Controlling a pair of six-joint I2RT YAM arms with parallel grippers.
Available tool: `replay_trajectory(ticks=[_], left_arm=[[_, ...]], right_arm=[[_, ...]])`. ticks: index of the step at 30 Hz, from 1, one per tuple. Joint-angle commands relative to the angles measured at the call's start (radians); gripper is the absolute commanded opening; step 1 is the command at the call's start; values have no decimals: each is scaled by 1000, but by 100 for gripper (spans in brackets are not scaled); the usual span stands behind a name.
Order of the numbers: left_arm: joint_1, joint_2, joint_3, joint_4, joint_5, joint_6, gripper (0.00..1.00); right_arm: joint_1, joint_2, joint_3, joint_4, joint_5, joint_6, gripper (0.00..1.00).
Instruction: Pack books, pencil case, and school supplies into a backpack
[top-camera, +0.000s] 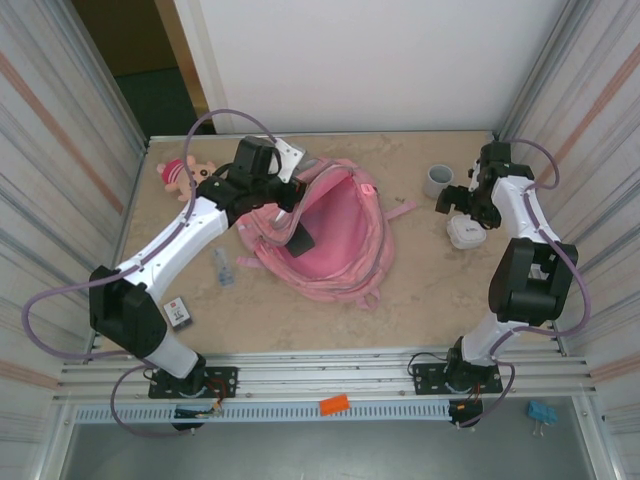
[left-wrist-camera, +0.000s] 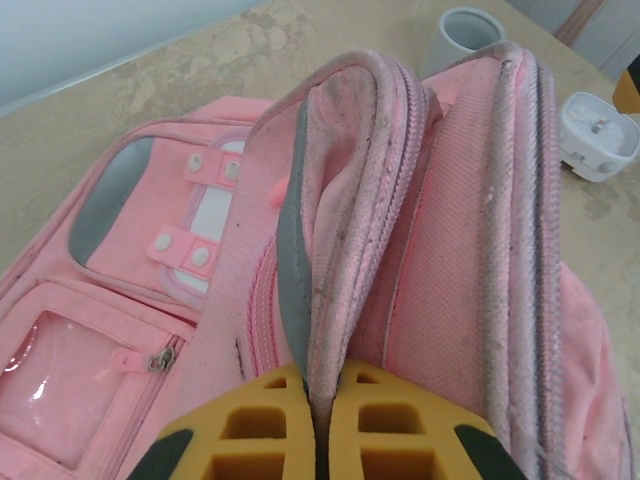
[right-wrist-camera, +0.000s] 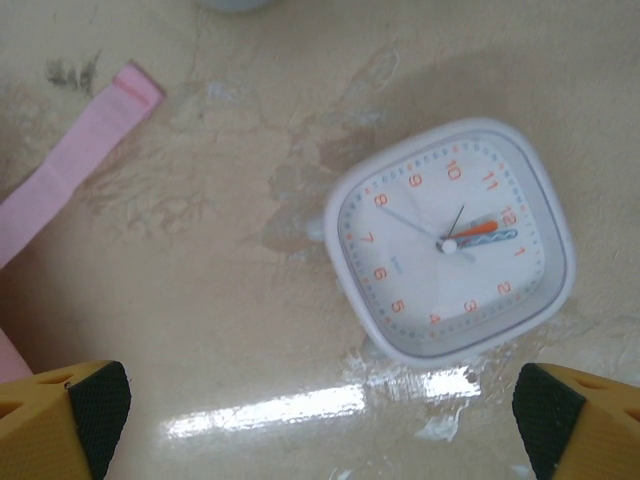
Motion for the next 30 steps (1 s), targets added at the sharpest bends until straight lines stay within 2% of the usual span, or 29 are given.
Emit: replay_trajectory(ticks=[1, 6, 10, 20, 25, 30], left_arm=[[25, -66, -23, 92, 56, 36, 0], [27, -75, -44, 58, 148, 65, 0], [29, -96, -66, 20, 214, 109, 0], [33, -115, -88, -23, 455, 336, 0], [32, -106, -68, -92, 508, 453, 0], [29, -91, -69, -87, 535, 468, 0]], right_arm=[[-2, -48, 31, -76, -16, -26, 100], [-6, -110, 33, -126, -21, -31, 100], [-7, -167, 14, -132, -70, -22, 99], [24, -270, -7, -46, -197, 75, 96], [90, -291, -19, 6, -217, 100, 95], [147, -309, -54, 82, -225, 128, 94]])
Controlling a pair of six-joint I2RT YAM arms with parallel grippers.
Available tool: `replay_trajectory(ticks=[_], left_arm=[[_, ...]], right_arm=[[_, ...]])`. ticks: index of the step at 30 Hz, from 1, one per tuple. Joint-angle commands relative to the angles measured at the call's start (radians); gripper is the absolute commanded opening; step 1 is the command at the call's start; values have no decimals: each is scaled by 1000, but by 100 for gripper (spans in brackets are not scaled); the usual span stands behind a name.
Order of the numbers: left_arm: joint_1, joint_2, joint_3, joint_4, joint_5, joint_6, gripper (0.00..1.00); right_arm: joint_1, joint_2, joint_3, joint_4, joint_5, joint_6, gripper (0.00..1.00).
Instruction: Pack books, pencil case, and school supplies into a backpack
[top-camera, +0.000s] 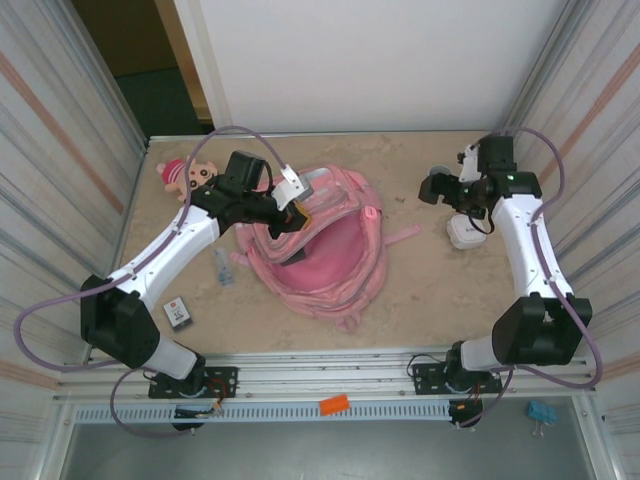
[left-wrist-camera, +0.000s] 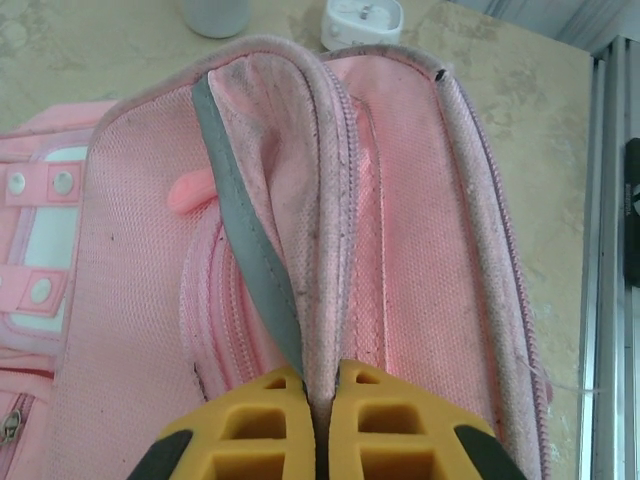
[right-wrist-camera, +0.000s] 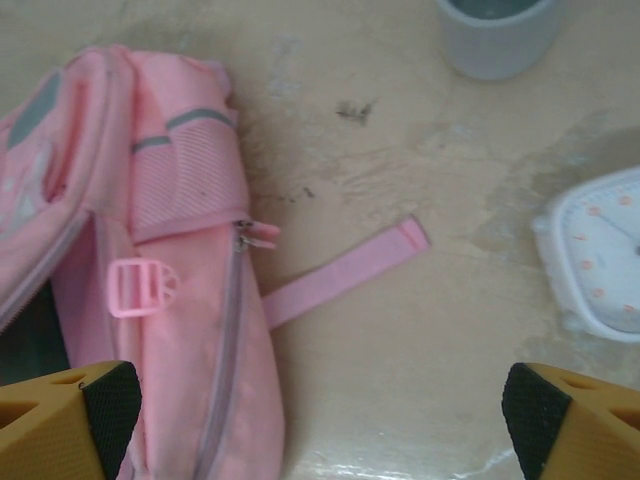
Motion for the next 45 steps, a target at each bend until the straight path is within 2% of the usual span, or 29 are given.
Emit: replay_trajectory(ticks=[1, 6, 10, 13, 16, 23, 25, 29, 32, 36, 38, 42, 45], left_arm=[[-4, -20, 37, 32, 120, 65, 0], [-15, 3, 47, 44, 89, 7, 0], [-34, 5, 33, 63, 105, 2, 0], [-38, -2, -10, 121, 133, -10, 0], [-41, -2, -15, 118, 129, -29, 0], [-42, -9, -21, 153, 97, -82, 0], [-42, -14, -23, 155, 93, -79, 0], [-38, -8, -22, 150, 70, -69, 0], [-40, -2, -16, 158, 34, -106, 0], [-38, 2, -26, 167, 36, -98, 0], [-41, 6, -22, 149, 31, -85, 0], [-49, 2, -26, 146, 1, -84, 0], [-49, 4, -26, 163, -14, -134, 0]], right_arm=[[26, -41, -36, 74, -37, 45, 93], [72, -75, -96, 174, -99, 92, 92], [153, -122, -164, 283, -131, 79, 91], [223, -177, -215, 360, -95, 50, 92], [246, -230, -254, 413, -52, 87, 92], [282, -298, -300, 403, -43, 129, 92], [298, -331, -332, 418, -38, 175, 92], [392, -413, -470, 585, -45, 291, 92], [455, -447, -540, 676, 8, 494, 93], [488, -356, -585, 883, -33, 770, 93], [497, -290, -546, 945, -96, 805, 94], [552, -172, -491, 944, -91, 872, 95], [568, -123, -536, 1117, -83, 966, 79]])
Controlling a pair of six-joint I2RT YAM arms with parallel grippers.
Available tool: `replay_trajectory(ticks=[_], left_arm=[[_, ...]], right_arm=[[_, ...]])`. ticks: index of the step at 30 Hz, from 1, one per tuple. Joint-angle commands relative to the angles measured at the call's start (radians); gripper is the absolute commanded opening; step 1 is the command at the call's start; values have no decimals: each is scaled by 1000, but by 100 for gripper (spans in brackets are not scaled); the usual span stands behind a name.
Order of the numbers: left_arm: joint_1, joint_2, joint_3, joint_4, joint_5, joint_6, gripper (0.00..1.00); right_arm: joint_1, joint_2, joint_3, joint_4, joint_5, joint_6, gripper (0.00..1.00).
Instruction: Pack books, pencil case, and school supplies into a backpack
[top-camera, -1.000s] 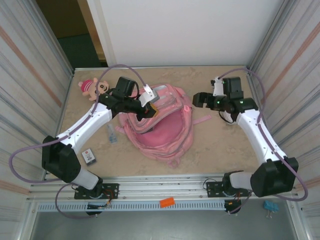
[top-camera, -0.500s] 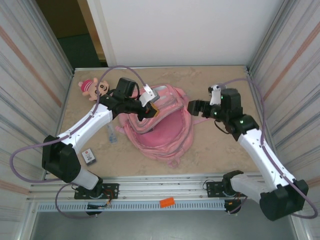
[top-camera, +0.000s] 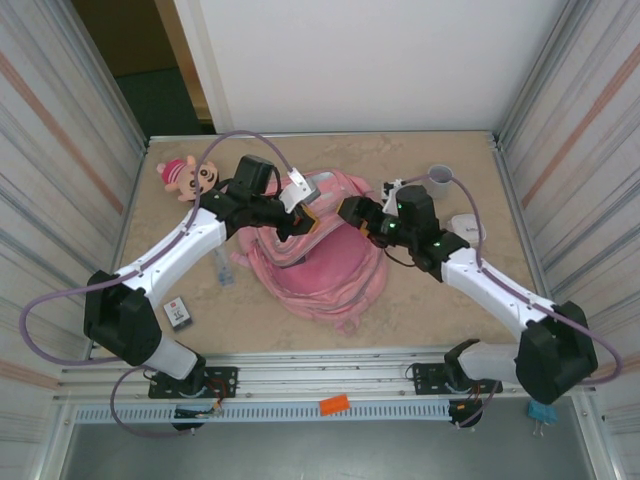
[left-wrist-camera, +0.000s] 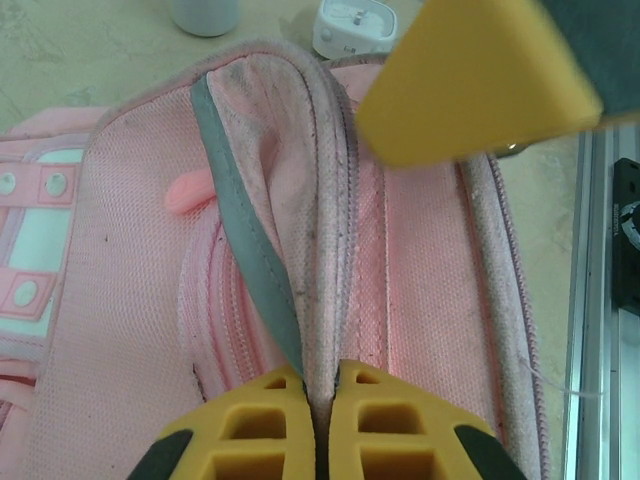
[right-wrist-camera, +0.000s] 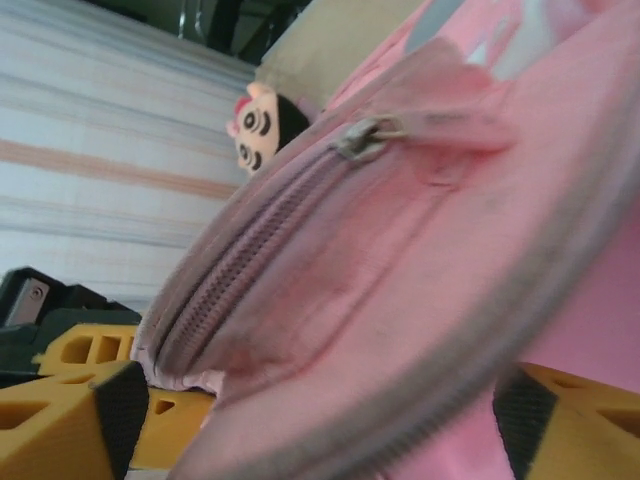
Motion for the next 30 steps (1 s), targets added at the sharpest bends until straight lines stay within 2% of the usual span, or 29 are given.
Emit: replay_trajectory(ticks=[1, 3, 4, 5, 7, 10, 12, 17, 20, 27, 30], left_arm=[[-7, -11, 10, 75, 11, -45, 0], [-8, -5, 23, 52, -10, -88, 9], [-6, -5, 27, 42, -33, -129, 18], [0, -7, 29, 30, -46, -175, 30], [26, -21, 22, 20, -45, -265, 46], [81, -67, -17, 16, -50, -375, 63], [113, -108, -53, 13, -97, -435, 70], [216, -188, -151, -23, -205, -588, 80], [292, -202, -201, -74, -248, -665, 81], [386, -172, -316, -197, -567, -770, 82], [396, -140, -347, -215, -626, -804, 82]], right_arm=[[18, 32, -12, 204, 0, 163, 71], [28, 38, -3, 206, 25, 151, 59], [36, 39, 1, 204, 43, 143, 55], [44, 37, 3, 203, 60, 136, 53], [55, 28, 5, 199, 86, 130, 52], [63, 15, -5, 196, 121, 131, 51], [62, 11, -10, 198, 128, 92, 51], [63, 23, -4, 201, 127, 80, 50], [64, 29, 4, 205, 120, 75, 50], [72, 36, 20, 193, 110, 54, 50], [75, 29, 24, 174, 112, 43, 51]])
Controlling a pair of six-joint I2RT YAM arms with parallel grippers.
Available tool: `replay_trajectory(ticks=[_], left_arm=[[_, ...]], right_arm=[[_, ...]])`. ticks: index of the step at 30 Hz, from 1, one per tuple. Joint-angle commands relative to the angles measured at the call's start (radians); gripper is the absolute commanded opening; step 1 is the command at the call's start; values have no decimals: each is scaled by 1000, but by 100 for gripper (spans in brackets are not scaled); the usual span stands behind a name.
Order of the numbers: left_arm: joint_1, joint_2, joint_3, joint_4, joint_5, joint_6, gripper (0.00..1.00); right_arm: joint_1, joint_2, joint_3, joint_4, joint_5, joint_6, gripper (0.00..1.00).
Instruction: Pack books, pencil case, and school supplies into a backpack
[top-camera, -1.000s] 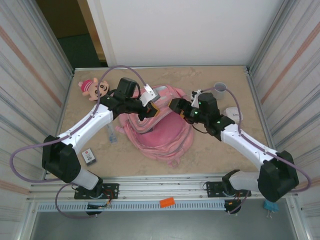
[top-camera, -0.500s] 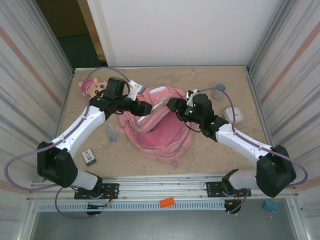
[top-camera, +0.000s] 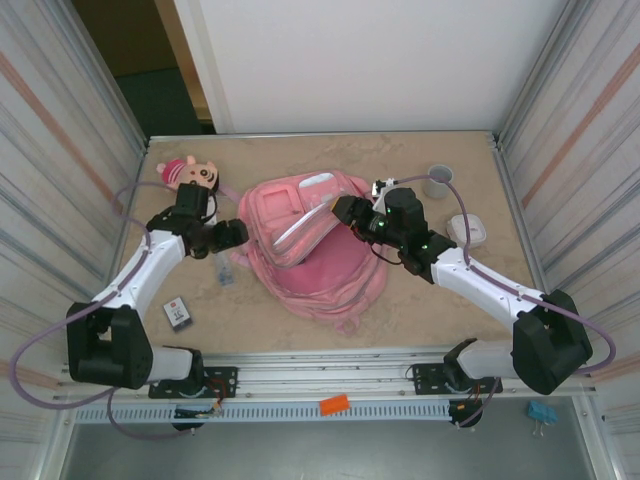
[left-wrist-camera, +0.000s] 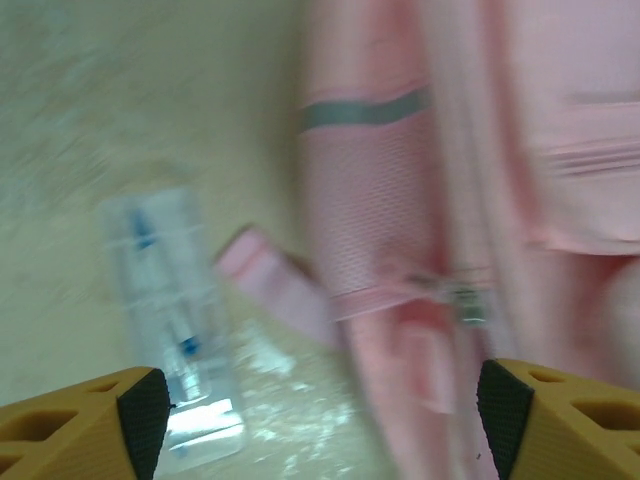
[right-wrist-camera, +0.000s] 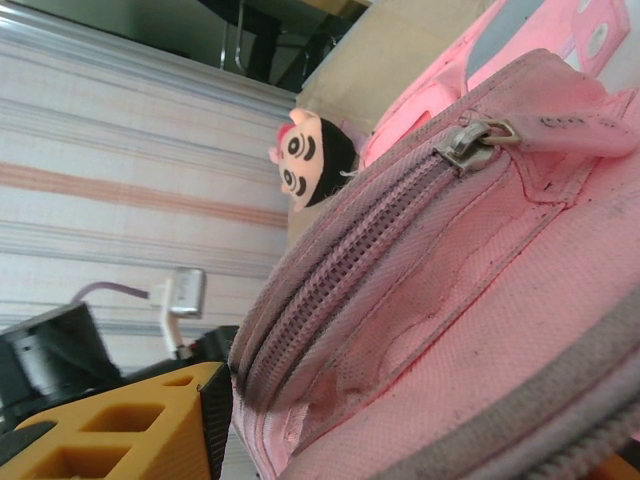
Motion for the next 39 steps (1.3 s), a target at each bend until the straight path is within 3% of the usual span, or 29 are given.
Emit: replay_trajectory(ticks=[1, 12, 17, 23, 29, 32, 35, 37, 39], left_arm=[[8, 31, -31, -59, -144, -79, 81], [6, 201, -92, -9, -85, -129, 72], [6, 226, -93, -1, -118, -133, 57], [4, 167, -88, -16, -124, -137, 37], [-9, 19, -40, -46, -100, -113, 33], [-58, -60, 11, -23, -83, -11, 32], [-128, -132, 56, 32, -44, 172, 30], [-150, -177, 59, 88, 64, 333, 17], [-151, -220, 46, 145, 243, 487, 15]], right_arm=[[8, -8, 31, 32, 21, -46, 51], [14, -52, 54, -54, 36, -100, 57], [15, -77, 51, -83, 53, -109, 58], [15, -128, 73, -215, 71, -174, 65], [14, -193, 118, -446, 88, -272, 73], [13, -215, 139, -543, 89, -321, 76], [14, -233, 145, -587, 70, -363, 76], [14, -244, 145, -588, 48, -388, 76], [15, -251, 146, -578, 6, -411, 76]])
